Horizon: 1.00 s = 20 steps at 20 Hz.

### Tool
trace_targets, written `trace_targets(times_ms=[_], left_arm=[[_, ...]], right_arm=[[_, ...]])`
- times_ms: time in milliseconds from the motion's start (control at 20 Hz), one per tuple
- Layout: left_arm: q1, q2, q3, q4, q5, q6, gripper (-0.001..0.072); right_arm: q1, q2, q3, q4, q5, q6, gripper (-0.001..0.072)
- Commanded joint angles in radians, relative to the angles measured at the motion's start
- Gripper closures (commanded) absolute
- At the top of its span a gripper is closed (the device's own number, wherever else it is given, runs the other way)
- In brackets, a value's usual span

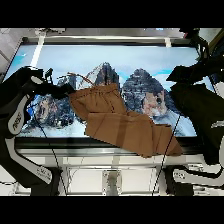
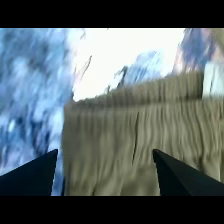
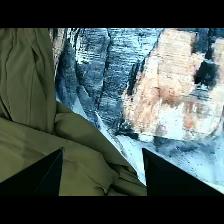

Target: Fold the clothes and pants, and hang the long-sleeved shirts on hangers.

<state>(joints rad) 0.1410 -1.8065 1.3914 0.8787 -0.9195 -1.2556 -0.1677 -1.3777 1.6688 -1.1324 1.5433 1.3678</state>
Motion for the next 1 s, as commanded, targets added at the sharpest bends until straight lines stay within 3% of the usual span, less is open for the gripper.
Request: trace_targets(times_ms=[0, 50, 100, 150, 350, 500, 600, 800, 950], left_arm=[[-0.031, -0.066, 0.06, -0.027, 0.029, 0.014, 0.0018], [-0.041, -0.07, 0.065, -0.028, 0.027, 0.014, 0.0089], [-0.048, -0.069, 0.07, -0.027, 0.021, 0.014, 0.0344], [-0.051, -0.066, 0.081, -0.027, 0.003, 0.016, 0.0684], [-0.006, 0.032, 0.099, 0.078, -0.059, 0.014, 0.0676], [0.079, 0.172, 0.095, 0.319, -0.134, -0.112, 0.0676], [0.151, 0.269, 0.047, 0.402, -0.201, -0.145, 0.0676], [0.301, 0.518, -0.298, 0.423, -0.225, -0.143, 0.0676], [0.405, 0.759, -0.622, 0.423, -0.146, -0.143, 0.0676]], right_arm=[[0.001, 0.0, 0.0, -0.002, 0.0, 0.002, 0.0159], [0.001, 0.0, 0.0, -0.002, 0.001, 0.002, 0.0159], [0.001, 0.0, 0.0, -0.002, 0.001, 0.002, 0.0159], [0.001, 0.0, 0.0, -0.001, 0.001, 0.002, 0.0159], [0.001, 0.0, 0.0, 0.004, 0.014, 0.002, 0.0159], [0.001, -0.001, 0.0, 0.004, -0.005, -0.002, 0.0159], [0.001, -0.001, -0.002, 0.004, -0.046, -0.002, 0.0159], [0.001, -0.001, -0.055, 0.032, -0.095, -0.002, 0.0159], [0.018, -0.001, -0.138, 0.04, -0.095, -0.002, 0.0159]])
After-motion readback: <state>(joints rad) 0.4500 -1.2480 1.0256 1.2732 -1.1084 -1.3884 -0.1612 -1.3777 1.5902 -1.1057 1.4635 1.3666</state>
